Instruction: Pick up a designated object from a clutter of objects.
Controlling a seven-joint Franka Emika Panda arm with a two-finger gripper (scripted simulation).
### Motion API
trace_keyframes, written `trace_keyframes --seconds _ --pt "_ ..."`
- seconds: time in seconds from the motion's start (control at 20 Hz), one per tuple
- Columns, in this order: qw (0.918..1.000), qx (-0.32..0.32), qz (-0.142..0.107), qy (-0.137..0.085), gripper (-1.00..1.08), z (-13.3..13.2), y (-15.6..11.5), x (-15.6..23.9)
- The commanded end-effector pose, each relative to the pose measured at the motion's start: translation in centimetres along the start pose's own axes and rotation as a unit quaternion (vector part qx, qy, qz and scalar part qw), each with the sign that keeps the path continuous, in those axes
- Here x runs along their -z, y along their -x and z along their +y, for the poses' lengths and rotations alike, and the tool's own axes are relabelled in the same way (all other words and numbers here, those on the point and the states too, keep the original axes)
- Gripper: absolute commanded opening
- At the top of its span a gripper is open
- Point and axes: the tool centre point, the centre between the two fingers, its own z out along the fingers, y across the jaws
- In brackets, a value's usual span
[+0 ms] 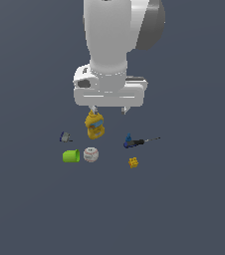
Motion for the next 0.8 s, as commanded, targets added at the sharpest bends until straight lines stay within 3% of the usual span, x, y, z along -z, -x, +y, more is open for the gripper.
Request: trace_keyframes --seconds 0.0,0.75 --pt "1.0000 0.000 0.000 0.000 1.00 0.00 0.00 0.00" --pt "0.9999 0.012 -0.003 0.008 1.00 0.12 0.36 0.79"
